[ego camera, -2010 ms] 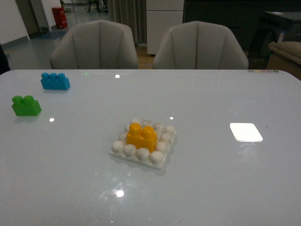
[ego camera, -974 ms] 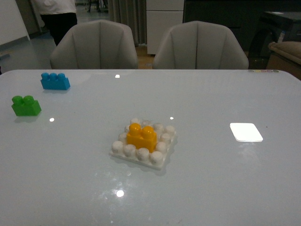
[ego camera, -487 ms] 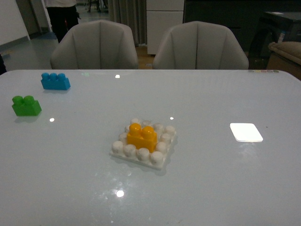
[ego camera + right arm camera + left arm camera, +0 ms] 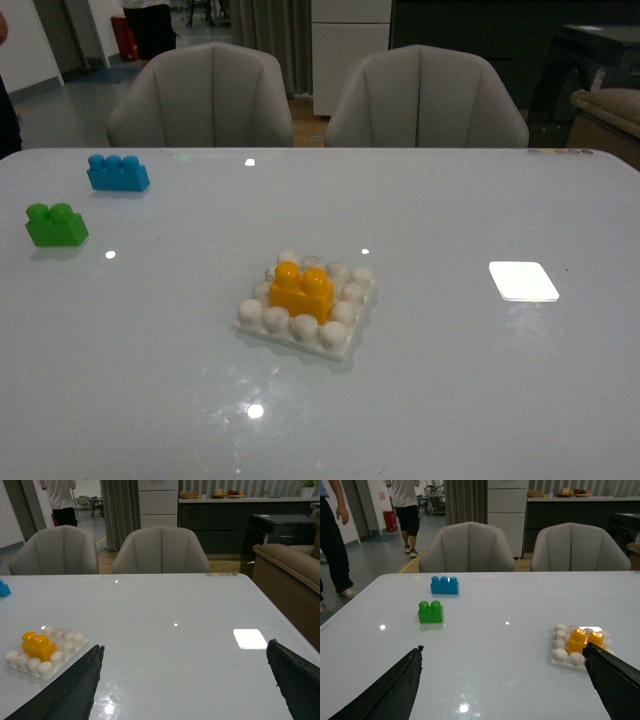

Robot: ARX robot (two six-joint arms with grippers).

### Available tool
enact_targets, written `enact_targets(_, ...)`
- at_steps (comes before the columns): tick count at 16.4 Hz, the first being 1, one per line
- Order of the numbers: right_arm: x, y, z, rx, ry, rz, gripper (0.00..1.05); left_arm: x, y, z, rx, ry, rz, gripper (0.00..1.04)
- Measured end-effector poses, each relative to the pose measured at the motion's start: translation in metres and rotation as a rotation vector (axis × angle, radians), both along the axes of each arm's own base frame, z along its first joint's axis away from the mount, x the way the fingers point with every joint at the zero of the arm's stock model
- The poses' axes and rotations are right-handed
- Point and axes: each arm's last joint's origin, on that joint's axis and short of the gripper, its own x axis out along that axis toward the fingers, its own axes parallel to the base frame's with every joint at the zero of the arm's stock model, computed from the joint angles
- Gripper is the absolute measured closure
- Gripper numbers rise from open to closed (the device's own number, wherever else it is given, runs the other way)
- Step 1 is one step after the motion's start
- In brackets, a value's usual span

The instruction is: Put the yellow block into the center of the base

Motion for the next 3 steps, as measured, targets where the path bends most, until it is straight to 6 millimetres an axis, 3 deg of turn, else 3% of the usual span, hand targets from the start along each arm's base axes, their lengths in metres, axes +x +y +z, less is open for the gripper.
enact_targets(3,0.0,0.0,0.0,0.0,0.0,0.0,0.06,0.0,0.0,0.0,0.0,0.0,0.0,0.07)
